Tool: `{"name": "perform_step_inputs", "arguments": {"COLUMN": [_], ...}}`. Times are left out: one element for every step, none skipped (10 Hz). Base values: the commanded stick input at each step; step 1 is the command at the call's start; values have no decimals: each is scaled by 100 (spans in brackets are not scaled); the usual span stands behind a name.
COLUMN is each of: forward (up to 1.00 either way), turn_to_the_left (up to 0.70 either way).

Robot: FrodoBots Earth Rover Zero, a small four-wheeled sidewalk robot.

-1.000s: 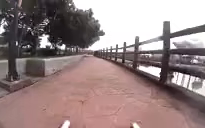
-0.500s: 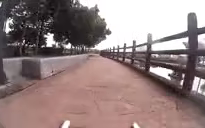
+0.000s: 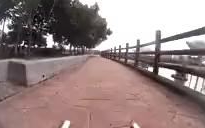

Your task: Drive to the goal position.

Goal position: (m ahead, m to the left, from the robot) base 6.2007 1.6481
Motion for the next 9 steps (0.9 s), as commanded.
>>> {"name": "perform_step_inputs", "arguments": {"forward": [100, 100, 100, 100, 100, 100, 100, 100, 100], "turn_to_the_left": [0, 0, 0, 0, 0, 0, 0, 0, 0]}}
